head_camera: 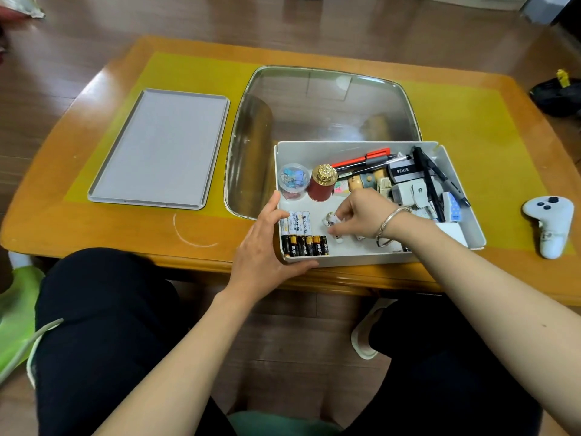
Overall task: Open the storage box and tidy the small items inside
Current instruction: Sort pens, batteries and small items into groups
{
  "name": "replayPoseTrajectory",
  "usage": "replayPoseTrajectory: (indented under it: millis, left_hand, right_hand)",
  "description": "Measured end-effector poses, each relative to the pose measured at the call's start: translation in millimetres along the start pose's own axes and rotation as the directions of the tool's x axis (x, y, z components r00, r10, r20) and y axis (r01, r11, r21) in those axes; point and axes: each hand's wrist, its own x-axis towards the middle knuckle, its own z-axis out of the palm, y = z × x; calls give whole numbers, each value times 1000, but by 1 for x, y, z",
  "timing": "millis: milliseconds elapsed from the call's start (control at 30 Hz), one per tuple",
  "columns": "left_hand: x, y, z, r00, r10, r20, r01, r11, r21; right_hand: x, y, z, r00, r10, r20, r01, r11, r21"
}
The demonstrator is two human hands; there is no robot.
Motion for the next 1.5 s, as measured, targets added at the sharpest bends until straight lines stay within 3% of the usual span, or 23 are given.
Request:
replayPoseTrajectory:
  millis: [167,300,667,833,967,1067,1133,1200,1300,1400,1500]
  left_hand:
    - [0,0,-1,1000,-9,12,9,1000,5]
    - [0,2,-3,1000,0,11,0,1000,2]
    - [0,1,-1,1000,-5,14,5,1000,12]
    - [0,0,-1,1000,-2,16,2,1000,11]
    - [0,1,-1,1000,-3,14,3,1000,3]
    - [0,1,-2,1000,-1,16,1,1000,2]
    - [0,1,-2,1000,-4,18,4,1000,2]
    - [0,0,-2,1000,-1,14,1,1000,2]
    - [0,0,-2,1000,3,7,-3,1000,0]
    - [0,0,-1,1000,0,11,0,1000,2]
    - [0,0,-1,1000,2,10,-2,1000,3]
  right_hand:
    - [21,-9,17,969,236,-77,-216,954,206]
    - [34,-8,27,941,335,-46,-321,928,188]
    - [35,-9,20,939,336,76,-343,930,130]
    - [26,-6,11,953,301,26,-301,943,143]
    - [17,-6,16,953,269,143,-293,935,198]
    - [15,-3,21,943,285,172,-274,958,-85]
    - [12,1,21,942,309,134,-254,913,-318]
    - [10,5,20,953,294,73,-249,896,-367]
    - [12,2,17,973,230,7,-226,959,-174]
    - [10,-8,15,961,221,167,-234,970,67]
    - [9,-8,16,927,234,294,-252,968,22]
